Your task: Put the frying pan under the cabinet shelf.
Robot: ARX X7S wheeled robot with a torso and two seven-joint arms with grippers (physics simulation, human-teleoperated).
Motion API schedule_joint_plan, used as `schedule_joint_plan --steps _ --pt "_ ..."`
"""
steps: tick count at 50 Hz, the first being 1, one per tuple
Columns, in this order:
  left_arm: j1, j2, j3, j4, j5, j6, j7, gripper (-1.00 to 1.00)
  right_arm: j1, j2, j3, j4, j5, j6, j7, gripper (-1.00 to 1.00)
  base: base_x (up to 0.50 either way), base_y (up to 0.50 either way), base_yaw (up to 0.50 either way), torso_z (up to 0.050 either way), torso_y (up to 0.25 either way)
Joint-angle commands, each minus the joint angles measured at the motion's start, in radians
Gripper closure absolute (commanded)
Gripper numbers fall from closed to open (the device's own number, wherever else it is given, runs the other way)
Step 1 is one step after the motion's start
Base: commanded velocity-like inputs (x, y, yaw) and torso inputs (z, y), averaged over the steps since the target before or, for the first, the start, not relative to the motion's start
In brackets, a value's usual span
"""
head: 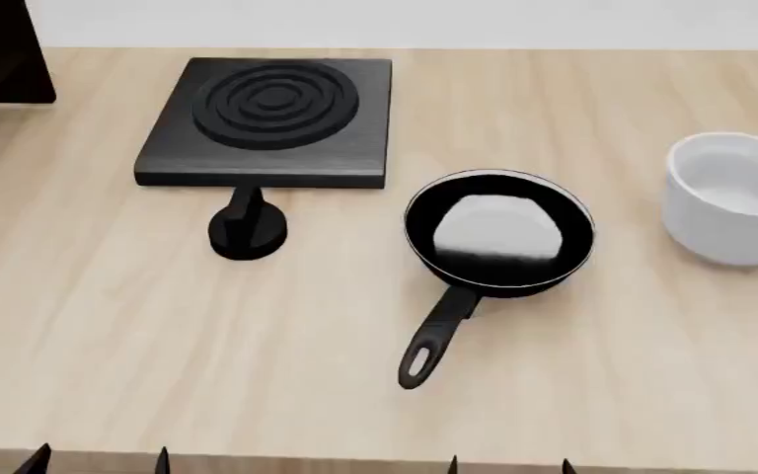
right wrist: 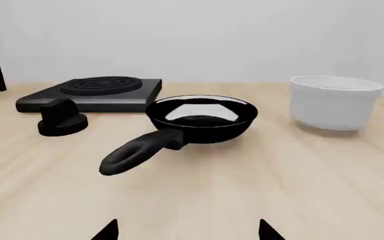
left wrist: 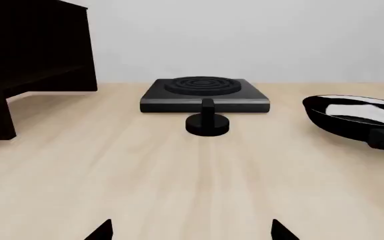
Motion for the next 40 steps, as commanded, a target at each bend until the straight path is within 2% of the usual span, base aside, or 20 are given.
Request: schedule_joint_plan --steps 1,16,23,40 --pt "0.000 -0.010 0.011 0.000 -0.010 0.000 -0.011 -1.00 0.000 0.009 -0.013 0.000 0.009 0.000 0.013 -1.00 0.00 0.00 0.00 0.000 0.000" --pt "0.015 -0.050 0.064 0.064 -0.040 -0.036 -0.071 -1.00 -0.004 0.058 -0.073 0.003 0.032 -0.020 0.044 -1.00 0.00 0.00 0.00 0.000 0.000" --pt "0.026 -0.067 0.082 0.076 -0.042 -0.008 -0.083 -1.00 -0.008 0.071 -0.088 -0.013 0.041 -0.020 0.052 -1.00 0.00 0.00 0.00 0.000 0.000" --pt "0.037 -0.099 0.114 0.127 -0.047 -0.034 -0.103 -1.00 -0.003 0.091 -0.120 -0.031 0.053 -0.008 0.066 -1.00 0.00 0.00 0.00 0.049 0.013"
